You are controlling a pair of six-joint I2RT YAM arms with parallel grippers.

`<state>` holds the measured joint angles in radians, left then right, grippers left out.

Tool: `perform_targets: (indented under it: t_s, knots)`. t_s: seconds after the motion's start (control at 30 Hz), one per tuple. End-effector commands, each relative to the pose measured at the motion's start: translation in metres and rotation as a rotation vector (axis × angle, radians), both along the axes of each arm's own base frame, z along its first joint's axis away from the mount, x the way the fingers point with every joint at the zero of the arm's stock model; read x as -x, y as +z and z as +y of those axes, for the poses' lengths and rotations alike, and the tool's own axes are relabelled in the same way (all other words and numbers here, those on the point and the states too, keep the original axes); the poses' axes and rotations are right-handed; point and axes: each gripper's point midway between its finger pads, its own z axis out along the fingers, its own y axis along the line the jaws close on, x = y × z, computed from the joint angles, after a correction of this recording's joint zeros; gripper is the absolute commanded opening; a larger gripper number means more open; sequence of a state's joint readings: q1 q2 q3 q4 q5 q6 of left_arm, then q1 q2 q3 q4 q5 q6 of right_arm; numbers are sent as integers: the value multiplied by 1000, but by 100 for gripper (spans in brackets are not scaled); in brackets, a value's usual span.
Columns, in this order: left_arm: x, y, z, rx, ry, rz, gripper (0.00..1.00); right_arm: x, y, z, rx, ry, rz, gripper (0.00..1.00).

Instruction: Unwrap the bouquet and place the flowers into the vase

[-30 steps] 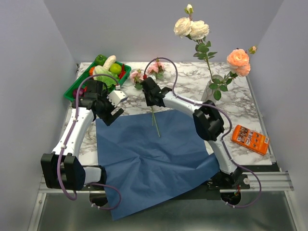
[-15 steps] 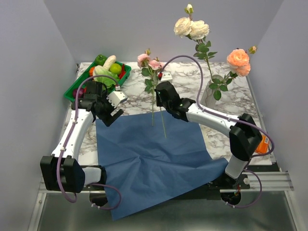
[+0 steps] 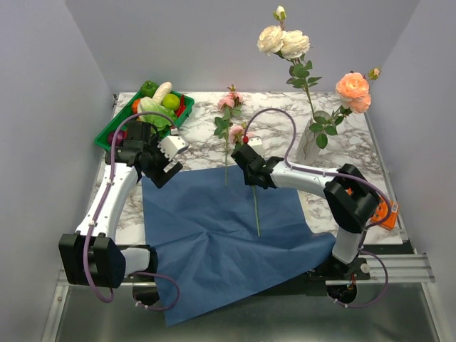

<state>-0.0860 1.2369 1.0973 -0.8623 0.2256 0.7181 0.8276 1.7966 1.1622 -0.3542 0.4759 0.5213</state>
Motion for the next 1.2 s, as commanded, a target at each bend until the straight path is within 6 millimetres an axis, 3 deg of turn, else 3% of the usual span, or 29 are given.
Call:
perform_targets:
  t_s: [0.0,0.3,0.5,0.63,0.7,0.77,0.9,0.93,1.0,1.03,1.1,1.13,1.17]
  knots:
    - [3,4,-4,20,-27,-7,99,5,-11,6,30,-17,86,45]
    - [5,5,-2,4,-36,-6,99,-1,-26,9,65,-30,112,46]
    - [4,4,-1,0,-35,-7,99,-5,-23,15,54,-15,107,21]
    - [5,5,-2,3,-39,-7,99,-13,8,22,6,-8,51,4]
    - [4,6,-2,4,-41,-11,99,-20,34,27,-34,-7,-1,1]
    - [3,7,-2,3,-40,-12,99,-25,73,29,-85,1,-73,1]
    - [3,10,-2,6,-42,-15,99,-37,166,33,-198,26,-260,1]
    - [3,11,-3,8,-47,-16,99,-36,188,33,-206,68,-313,1]
    - [3,13,-3,9,-48,-17,99,-34,252,31,-303,112,-476,1]
    - [2,14,-3,10,-48,-22,99,-31,266,28,-277,156,-531,1]
    - [2,16,-3,8,-47,-25,99,-19,340,15,-372,172,-760,1]
    - [1,16,-3,9,-47,-28,99,-11,358,10,-320,229,-869,1]
    - [1,18,-3,9,-47,-29,99,-4,357,2,-297,253,-938,1]
